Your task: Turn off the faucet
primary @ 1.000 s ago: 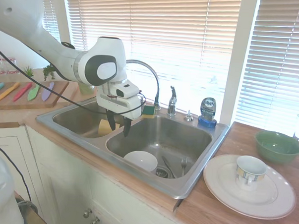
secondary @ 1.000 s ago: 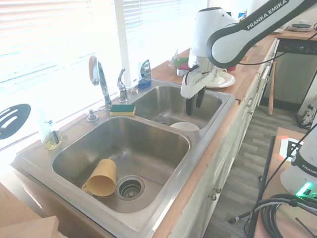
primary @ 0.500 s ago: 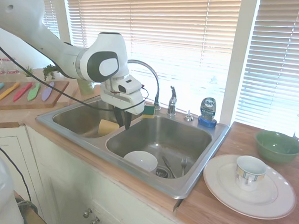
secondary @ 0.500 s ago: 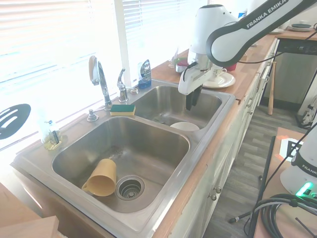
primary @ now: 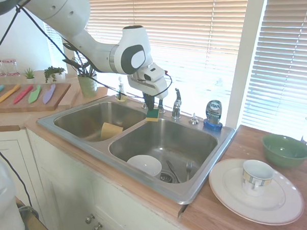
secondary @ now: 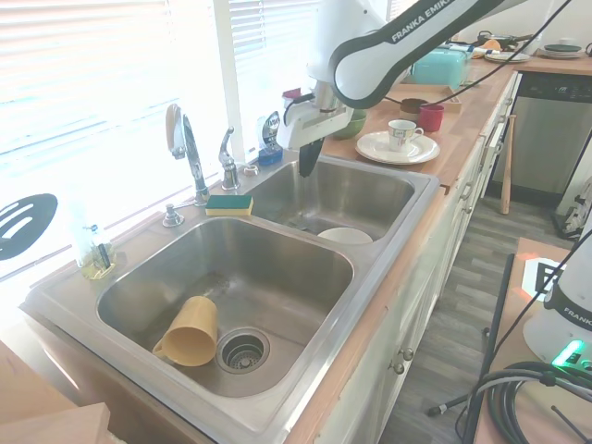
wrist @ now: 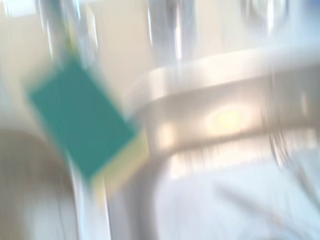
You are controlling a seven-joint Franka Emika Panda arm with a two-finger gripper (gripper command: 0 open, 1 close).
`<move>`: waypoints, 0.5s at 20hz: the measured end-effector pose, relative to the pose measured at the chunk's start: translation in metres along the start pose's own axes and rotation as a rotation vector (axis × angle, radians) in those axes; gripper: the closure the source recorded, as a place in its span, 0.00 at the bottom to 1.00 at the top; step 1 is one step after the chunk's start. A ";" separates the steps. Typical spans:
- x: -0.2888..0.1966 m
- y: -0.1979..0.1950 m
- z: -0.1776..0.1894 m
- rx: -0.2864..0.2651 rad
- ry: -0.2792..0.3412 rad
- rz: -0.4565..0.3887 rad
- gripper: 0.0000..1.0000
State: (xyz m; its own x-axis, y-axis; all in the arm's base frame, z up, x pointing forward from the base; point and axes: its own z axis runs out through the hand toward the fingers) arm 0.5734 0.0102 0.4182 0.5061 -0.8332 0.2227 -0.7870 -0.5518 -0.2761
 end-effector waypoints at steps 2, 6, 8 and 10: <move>0.015 -0.023 -0.001 0.068 0.054 0.025 1.00; 0.038 -0.063 -0.008 0.148 0.123 0.059 1.00; 0.049 -0.080 -0.013 0.170 0.142 0.075 1.00; 0.061 -0.094 -0.020 0.179 0.157 0.085 1.00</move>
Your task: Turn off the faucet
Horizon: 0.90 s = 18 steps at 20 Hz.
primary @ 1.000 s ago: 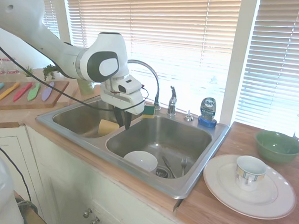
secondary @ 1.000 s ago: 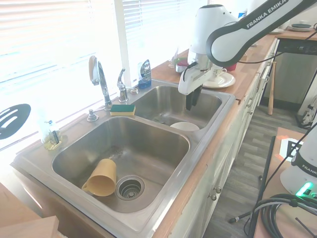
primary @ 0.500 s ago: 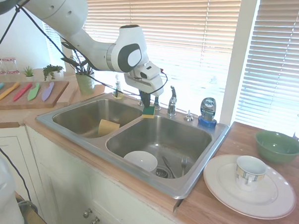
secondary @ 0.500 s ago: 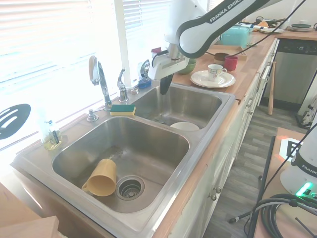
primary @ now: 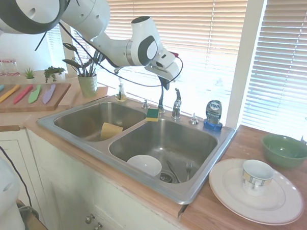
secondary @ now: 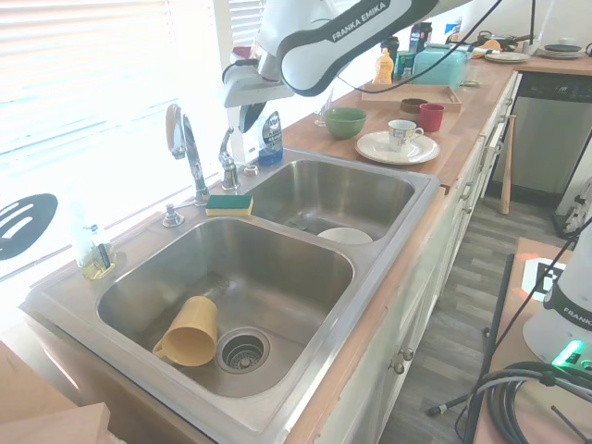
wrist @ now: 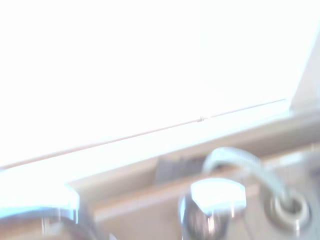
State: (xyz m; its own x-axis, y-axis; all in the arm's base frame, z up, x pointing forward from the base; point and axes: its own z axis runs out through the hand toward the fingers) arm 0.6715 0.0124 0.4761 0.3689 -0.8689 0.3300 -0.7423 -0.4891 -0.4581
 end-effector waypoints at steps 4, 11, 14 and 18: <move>0.016 -0.020 0.009 -0.007 0.001 0.026 1.00; 0.009 -0.017 0.044 -0.047 -0.023 0.029 1.00; 0.009 -0.016 0.046 -0.050 -0.031 0.040 1.00; 0.002 -0.004 0.057 -0.079 -0.049 0.041 1.00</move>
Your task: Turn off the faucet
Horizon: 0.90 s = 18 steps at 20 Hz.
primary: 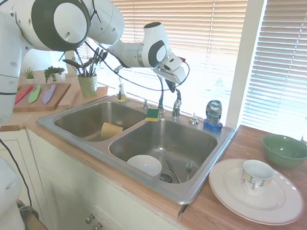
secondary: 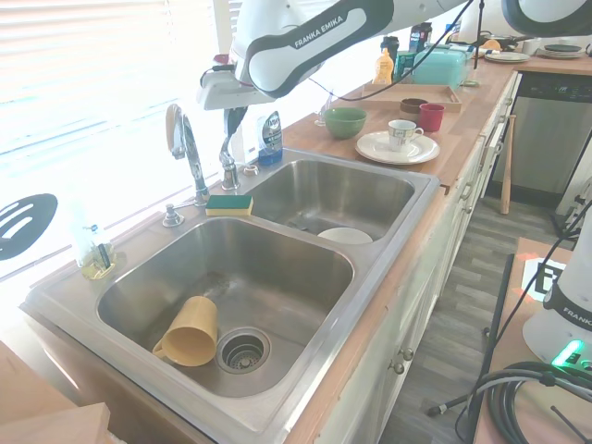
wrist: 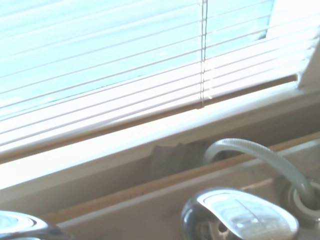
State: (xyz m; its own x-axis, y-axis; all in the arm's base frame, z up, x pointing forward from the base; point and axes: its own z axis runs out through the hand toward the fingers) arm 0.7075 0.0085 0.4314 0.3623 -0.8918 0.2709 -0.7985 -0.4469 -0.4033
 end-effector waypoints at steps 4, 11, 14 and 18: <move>-0.002 0.017 0.015 -0.043 -0.015 0.004 1.00; -0.031 0.034 0.016 -0.269 -0.182 -0.055 1.00; -0.030 0.034 0.012 -0.274 -0.185 -0.055 1.00; -0.030 0.033 0.011 -0.268 -0.182 -0.056 1.00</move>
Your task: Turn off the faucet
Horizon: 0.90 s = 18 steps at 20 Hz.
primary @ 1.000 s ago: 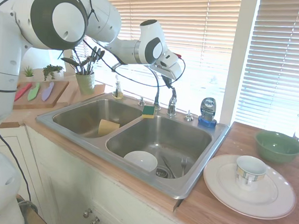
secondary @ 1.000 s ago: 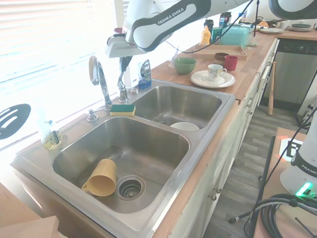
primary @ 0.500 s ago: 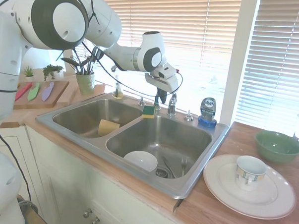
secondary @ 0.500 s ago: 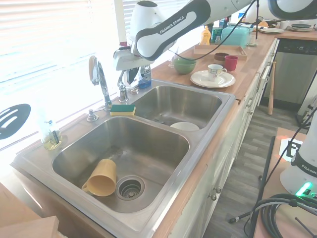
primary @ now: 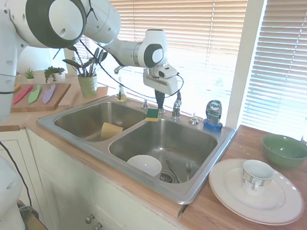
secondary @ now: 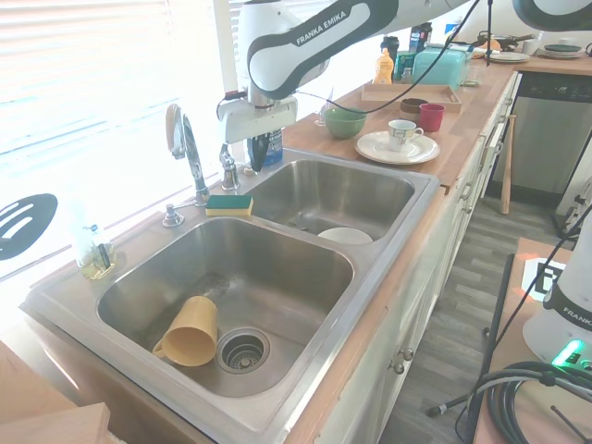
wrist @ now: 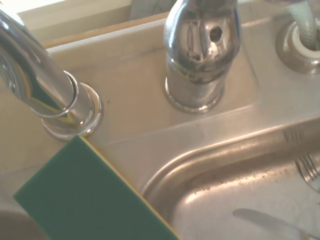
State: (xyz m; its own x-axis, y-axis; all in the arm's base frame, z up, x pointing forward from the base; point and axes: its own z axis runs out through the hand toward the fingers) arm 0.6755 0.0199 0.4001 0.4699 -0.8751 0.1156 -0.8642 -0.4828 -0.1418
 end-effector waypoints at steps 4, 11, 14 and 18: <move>0.011 -0.018 -0.027 0.197 0.102 0.009 1.00; 0.026 -0.044 -0.062 0.295 0.204 0.018 1.00; 0.037 -0.056 -0.060 0.288 0.212 0.035 1.00; 0.051 -0.062 -0.049 0.275 0.224 0.052 1.00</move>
State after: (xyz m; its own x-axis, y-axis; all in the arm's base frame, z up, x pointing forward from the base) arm 0.7442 0.0066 0.4628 0.3493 -0.8845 0.3093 -0.7910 -0.4553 -0.4087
